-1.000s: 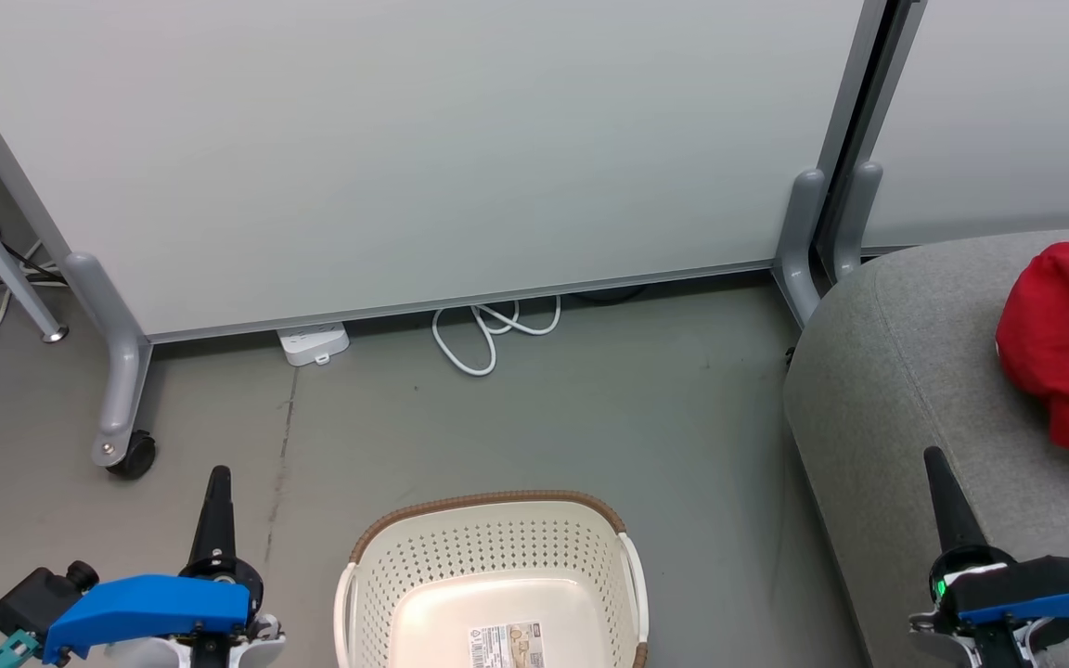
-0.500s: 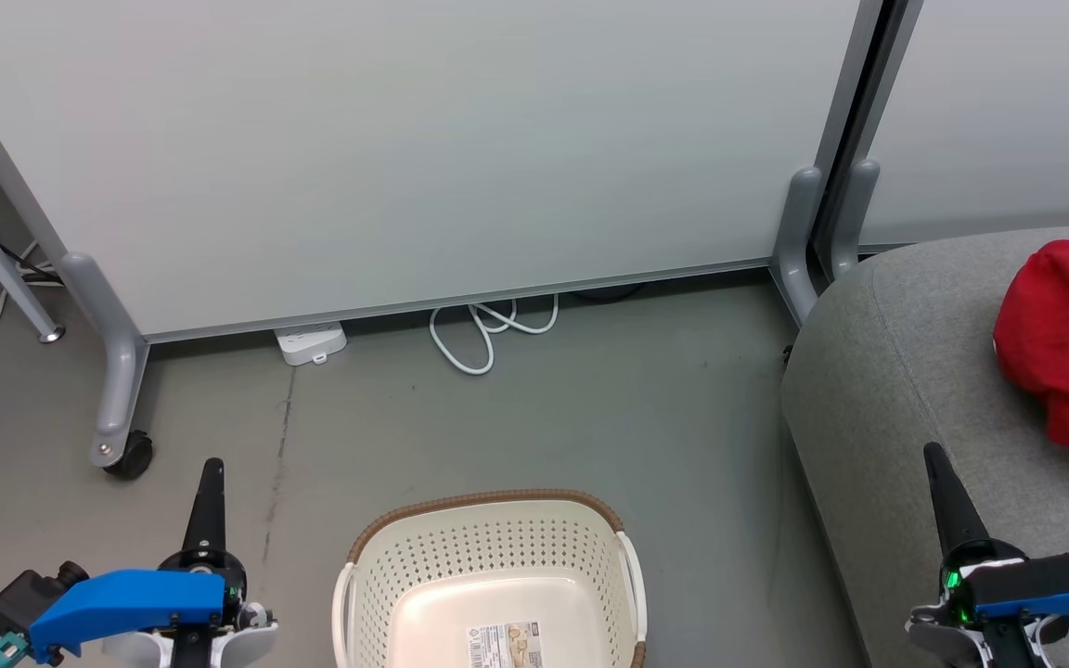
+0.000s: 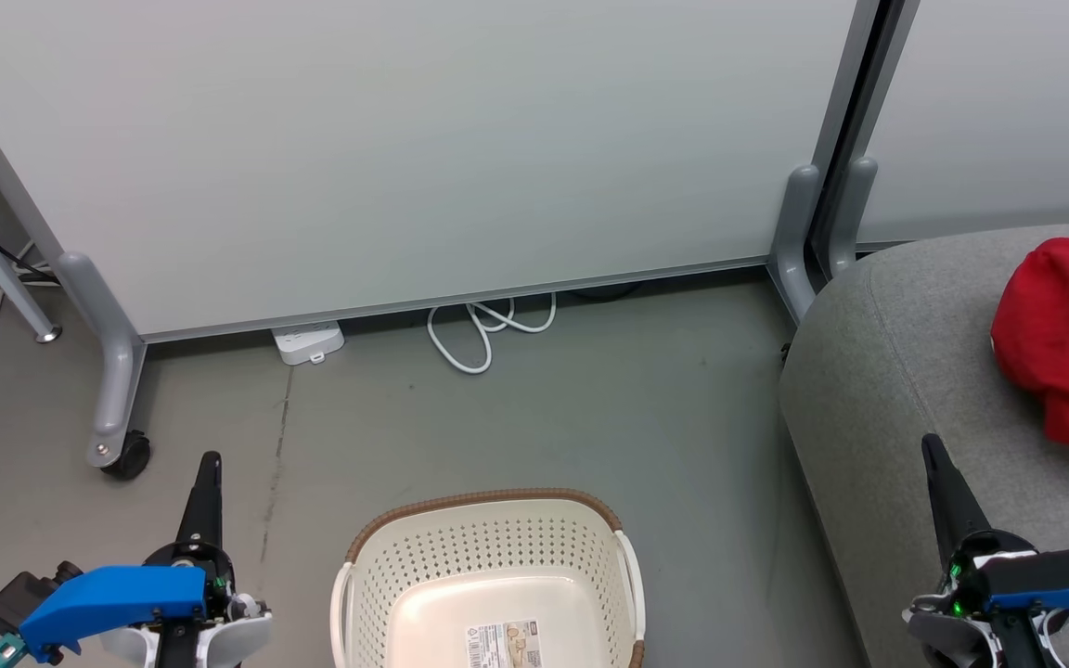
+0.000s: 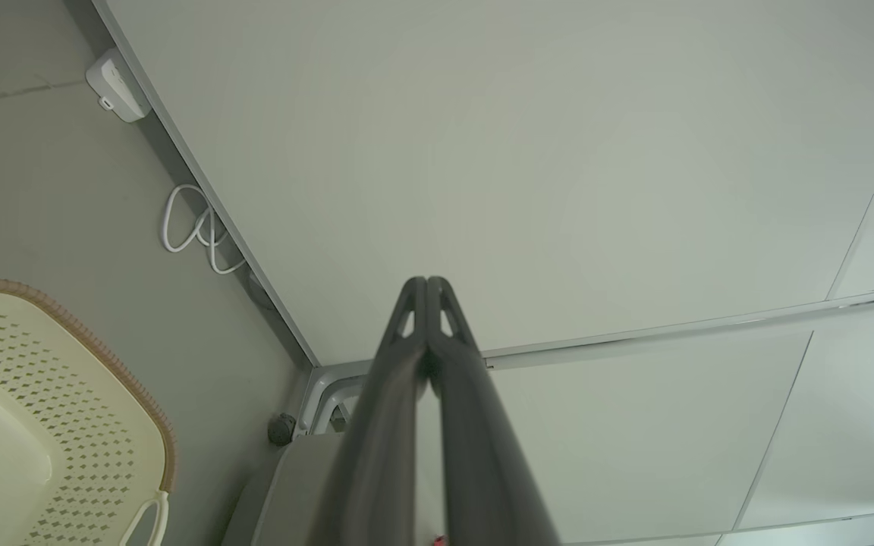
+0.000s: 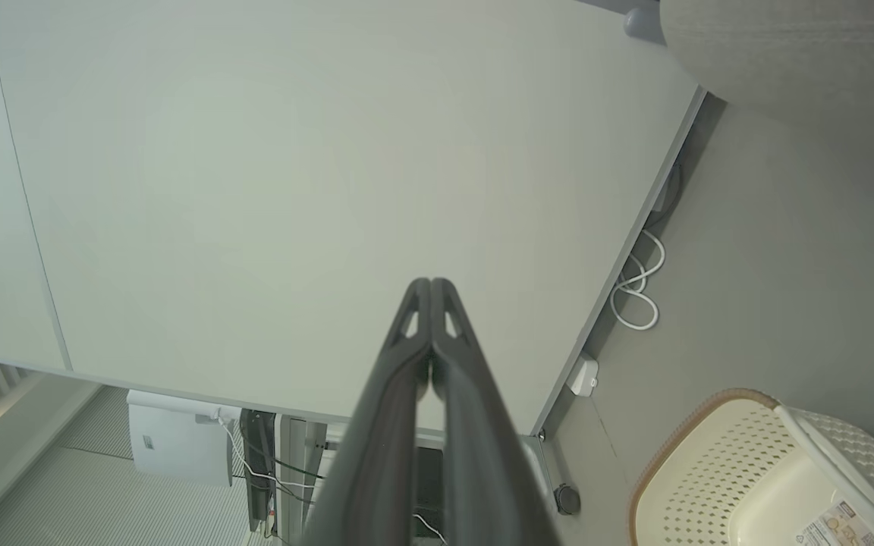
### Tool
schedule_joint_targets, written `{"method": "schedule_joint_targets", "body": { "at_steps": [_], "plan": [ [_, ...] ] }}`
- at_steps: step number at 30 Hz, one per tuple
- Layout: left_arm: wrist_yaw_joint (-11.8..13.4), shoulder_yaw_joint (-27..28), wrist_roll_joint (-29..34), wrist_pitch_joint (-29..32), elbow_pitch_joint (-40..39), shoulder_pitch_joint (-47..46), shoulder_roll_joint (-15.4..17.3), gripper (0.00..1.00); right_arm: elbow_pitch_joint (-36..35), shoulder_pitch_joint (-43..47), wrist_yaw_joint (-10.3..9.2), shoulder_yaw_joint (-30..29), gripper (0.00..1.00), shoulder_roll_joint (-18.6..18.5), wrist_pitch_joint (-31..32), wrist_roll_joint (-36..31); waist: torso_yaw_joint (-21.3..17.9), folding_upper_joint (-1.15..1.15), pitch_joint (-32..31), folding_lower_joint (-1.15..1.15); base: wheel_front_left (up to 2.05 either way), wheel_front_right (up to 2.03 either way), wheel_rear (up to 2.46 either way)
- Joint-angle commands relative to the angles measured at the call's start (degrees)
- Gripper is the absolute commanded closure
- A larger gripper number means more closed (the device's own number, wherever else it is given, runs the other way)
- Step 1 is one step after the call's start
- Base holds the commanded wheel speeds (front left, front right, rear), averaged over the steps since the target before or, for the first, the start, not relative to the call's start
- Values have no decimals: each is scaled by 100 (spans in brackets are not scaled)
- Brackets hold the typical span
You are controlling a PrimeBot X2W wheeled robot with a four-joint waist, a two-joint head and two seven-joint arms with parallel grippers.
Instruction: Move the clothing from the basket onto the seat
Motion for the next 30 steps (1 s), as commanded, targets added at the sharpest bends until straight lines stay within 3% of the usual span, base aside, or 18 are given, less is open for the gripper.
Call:
{"method": "schedule_joint_targets", "body": {
  "at_steps": [1,25,30],
  "plan": [
    [-48,46,-126,31,-48,-111,0,100,-41,-95,2,-15,100,16,36,128,-2,0,1,0,0,0,0],
    [-61,166,-1160,300,-68,-172,-1,100,-57,-156,2,-67,100,66,300,1203,-39,0,23,0,0,0,0],
    [-60,164,-1139,298,-67,-172,-1,100,-55,-146,2,-64,100,64,302,1181,-39,0,23,0,0,0,0]
  ]
}}
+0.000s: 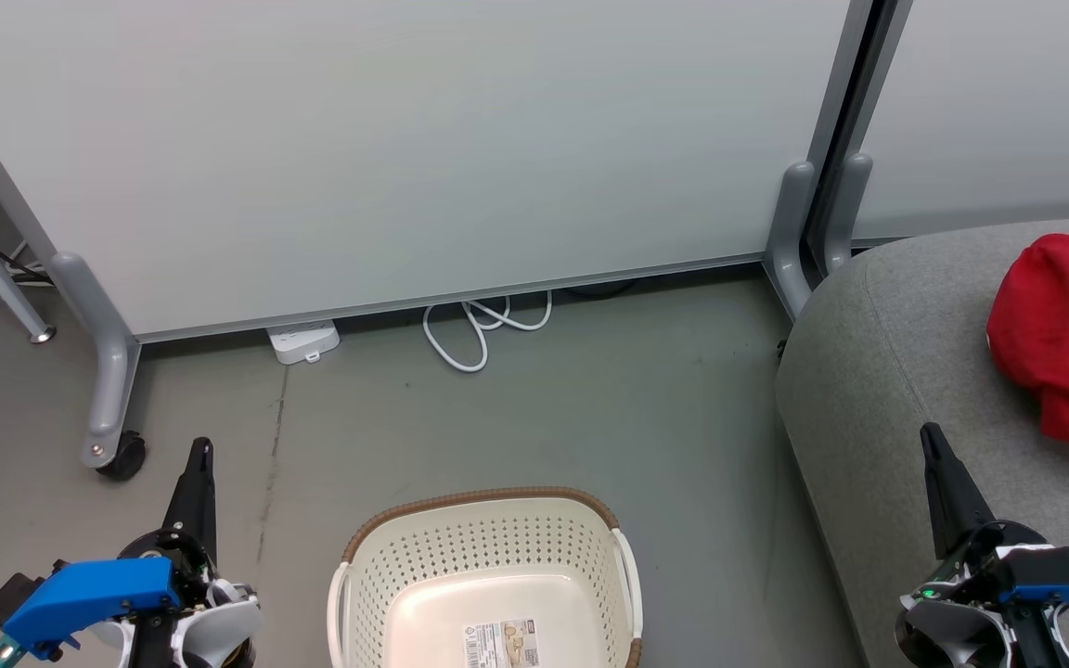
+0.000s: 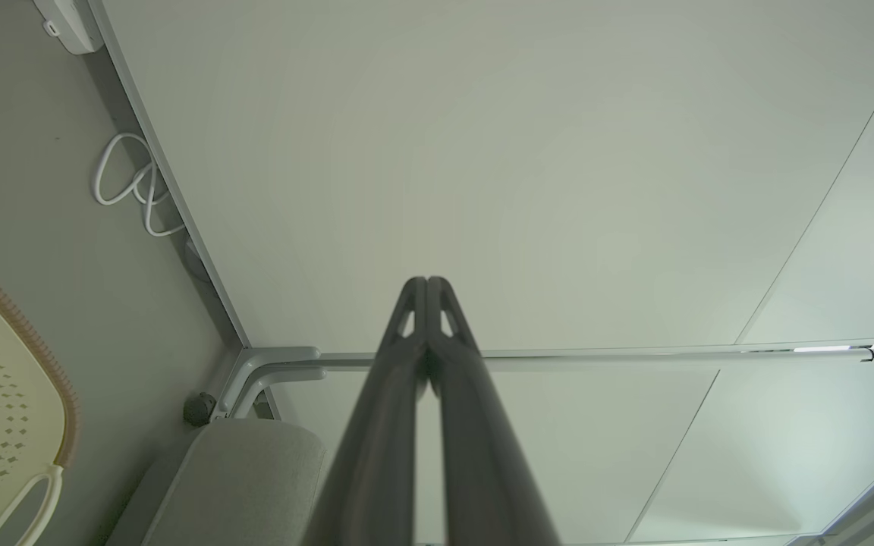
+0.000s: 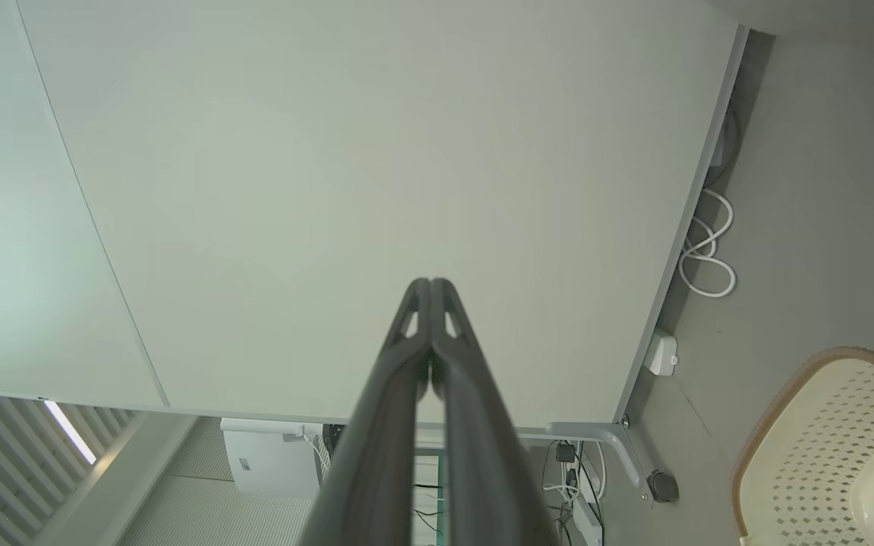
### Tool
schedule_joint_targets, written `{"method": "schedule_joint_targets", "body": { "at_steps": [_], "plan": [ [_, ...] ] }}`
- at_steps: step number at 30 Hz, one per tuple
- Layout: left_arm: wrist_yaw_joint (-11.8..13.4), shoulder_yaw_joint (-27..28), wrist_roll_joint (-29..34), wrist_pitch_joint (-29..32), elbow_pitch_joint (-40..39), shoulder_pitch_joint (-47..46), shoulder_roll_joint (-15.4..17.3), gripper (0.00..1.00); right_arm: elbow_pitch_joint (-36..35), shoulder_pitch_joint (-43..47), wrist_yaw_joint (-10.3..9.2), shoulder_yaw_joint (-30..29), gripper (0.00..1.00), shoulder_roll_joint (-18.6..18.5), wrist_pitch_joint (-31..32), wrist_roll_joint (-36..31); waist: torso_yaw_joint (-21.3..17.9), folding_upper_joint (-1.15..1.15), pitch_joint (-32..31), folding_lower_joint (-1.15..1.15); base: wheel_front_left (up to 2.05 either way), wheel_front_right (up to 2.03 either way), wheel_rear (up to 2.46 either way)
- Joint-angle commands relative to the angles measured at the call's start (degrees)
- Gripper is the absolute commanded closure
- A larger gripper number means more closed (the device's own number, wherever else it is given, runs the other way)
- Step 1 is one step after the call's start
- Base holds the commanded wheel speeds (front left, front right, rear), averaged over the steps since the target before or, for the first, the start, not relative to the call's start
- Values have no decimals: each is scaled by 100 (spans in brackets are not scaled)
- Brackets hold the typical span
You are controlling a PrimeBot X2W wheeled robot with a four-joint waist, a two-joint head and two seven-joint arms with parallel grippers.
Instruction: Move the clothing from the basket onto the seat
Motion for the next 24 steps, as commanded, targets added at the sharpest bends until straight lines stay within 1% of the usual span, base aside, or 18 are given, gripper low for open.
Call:
{"method": "schedule_joint_targets", "body": {
  "at_steps": [1,24],
  "plan": [
    [-49,15,-11,23,-28,-66,-1,100,-11,-70,2,-11,100,12,30,12,0,0,0,0,0,0,0],
    [-38,13,-12,22,-27,-65,-1,100,-11,-69,2,-9,100,11,29,14,0,0,0,0,0,0,0]
  ]
}}
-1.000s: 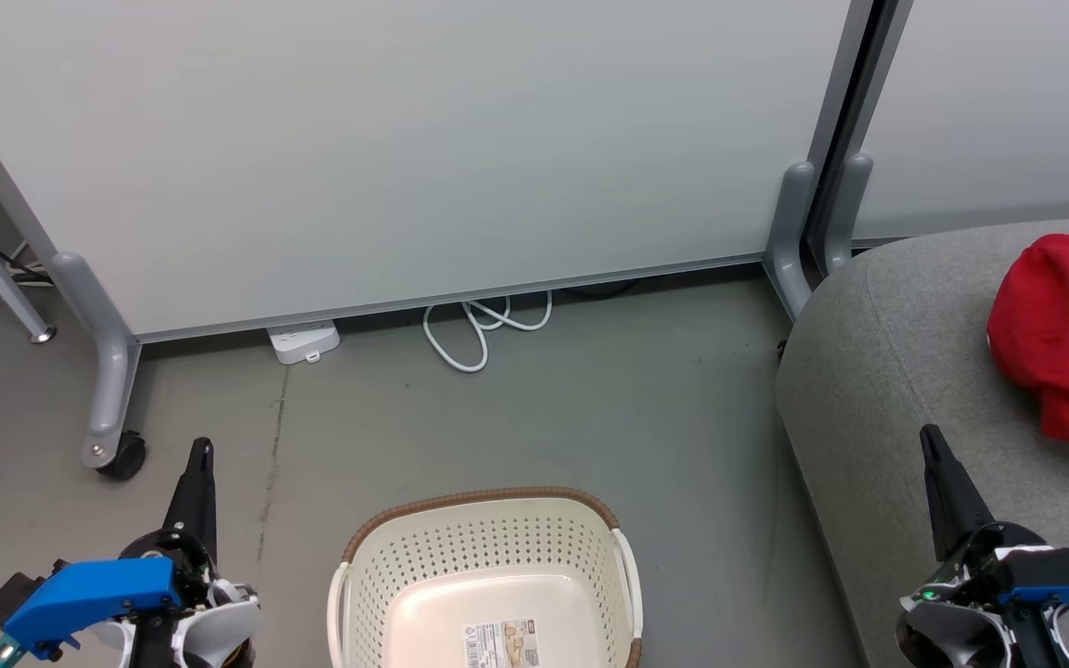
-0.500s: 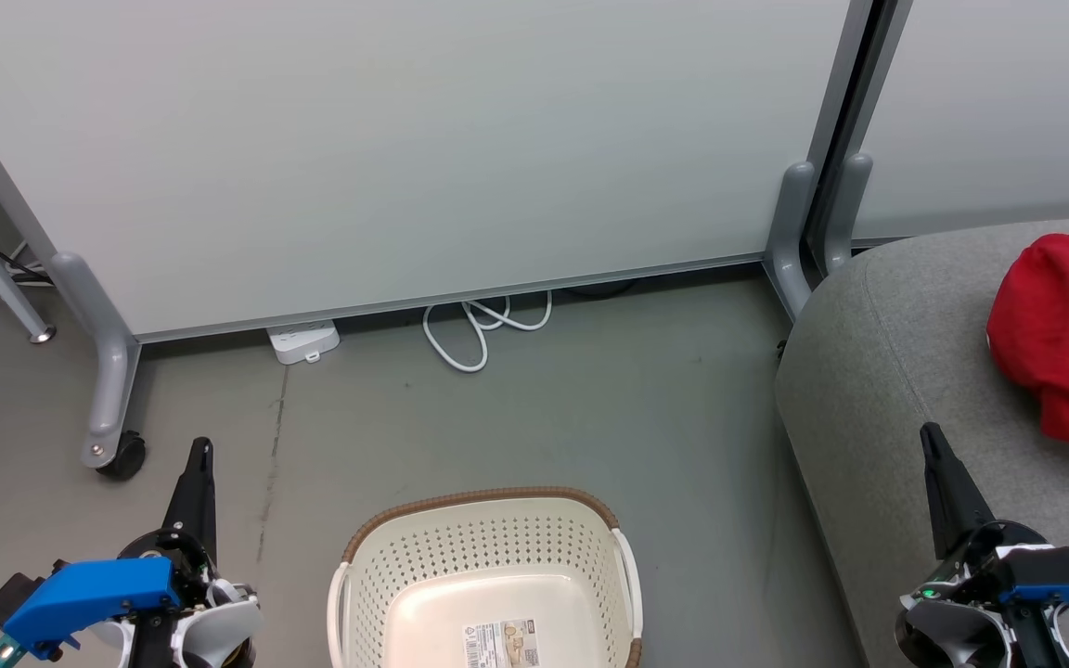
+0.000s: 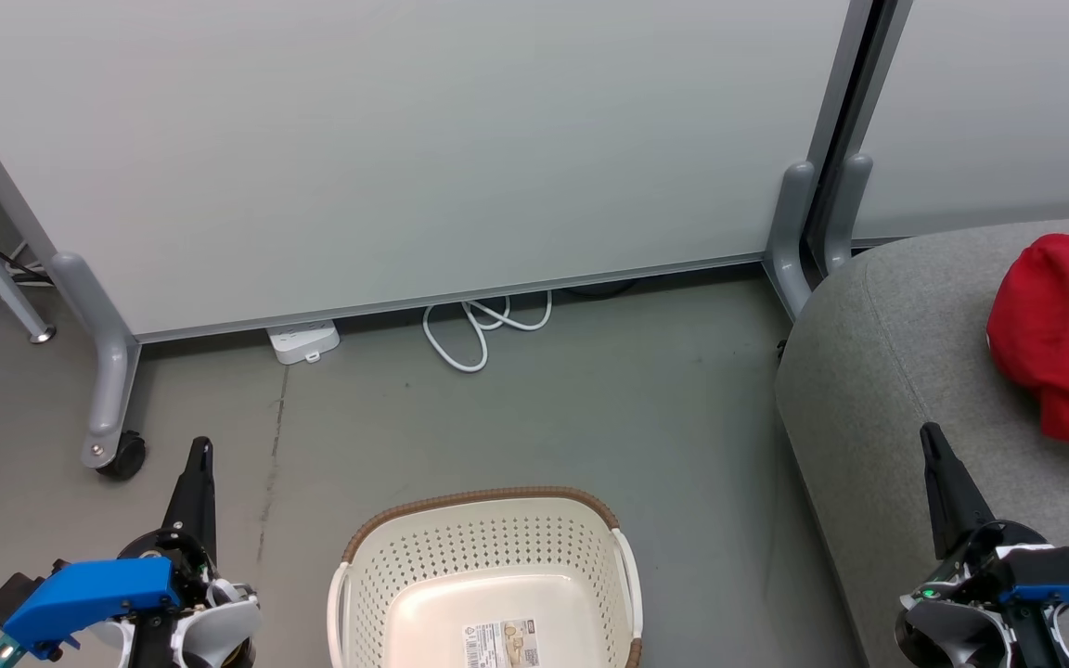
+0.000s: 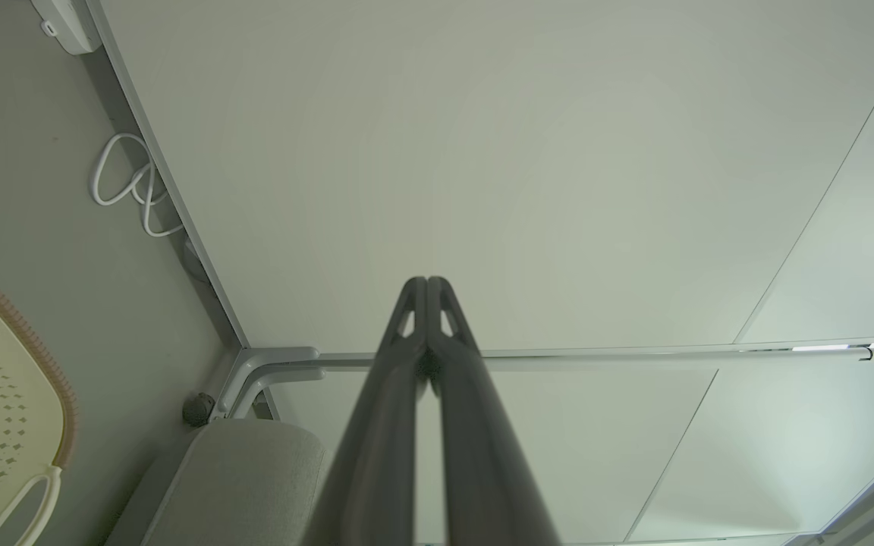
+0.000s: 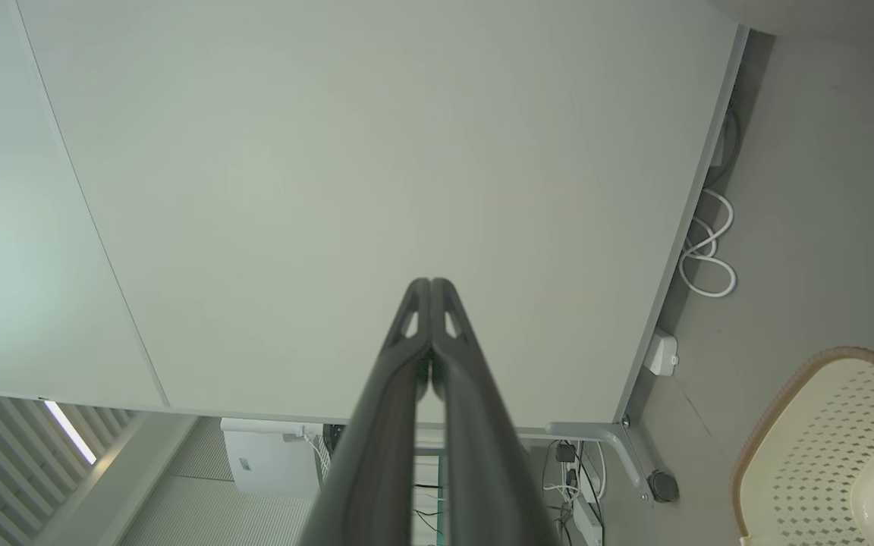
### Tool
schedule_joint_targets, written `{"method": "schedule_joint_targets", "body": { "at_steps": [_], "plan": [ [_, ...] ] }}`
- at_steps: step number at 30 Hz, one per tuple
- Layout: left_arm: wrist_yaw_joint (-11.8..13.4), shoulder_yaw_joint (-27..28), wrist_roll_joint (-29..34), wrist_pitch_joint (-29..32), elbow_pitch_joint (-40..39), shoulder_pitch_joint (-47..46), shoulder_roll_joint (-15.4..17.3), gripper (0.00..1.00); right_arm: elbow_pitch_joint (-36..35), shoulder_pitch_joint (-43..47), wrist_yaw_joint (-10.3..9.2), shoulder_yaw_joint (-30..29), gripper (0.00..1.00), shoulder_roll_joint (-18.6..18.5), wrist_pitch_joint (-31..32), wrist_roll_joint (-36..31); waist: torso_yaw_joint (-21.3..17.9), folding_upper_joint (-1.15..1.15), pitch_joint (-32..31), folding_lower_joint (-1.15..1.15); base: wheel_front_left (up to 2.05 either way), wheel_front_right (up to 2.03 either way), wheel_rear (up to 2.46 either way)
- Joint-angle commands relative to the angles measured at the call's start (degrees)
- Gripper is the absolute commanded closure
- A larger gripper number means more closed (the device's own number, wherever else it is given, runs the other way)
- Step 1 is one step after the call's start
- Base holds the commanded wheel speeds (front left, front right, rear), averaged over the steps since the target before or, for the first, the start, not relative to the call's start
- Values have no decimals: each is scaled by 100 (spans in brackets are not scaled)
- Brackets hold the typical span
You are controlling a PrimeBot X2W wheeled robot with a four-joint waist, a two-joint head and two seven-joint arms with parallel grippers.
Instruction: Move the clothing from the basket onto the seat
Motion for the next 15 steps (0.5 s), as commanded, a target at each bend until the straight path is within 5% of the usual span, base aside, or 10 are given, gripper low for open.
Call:
{"method": "schedule_joint_targets", "body": {
  "at_steps": [1,15],
  "plan": [
    [-24,13,-12,22,-25,-65,-1,100,-10,-69,2,-9,100,10,29,14,0,0,0,0,0,0,0],
    [-24,13,-12,21,-26,-64,-1,100,-10,-69,2,-8,100,10,29,14,0,0,0,0,0,0,0]
  ]
}}
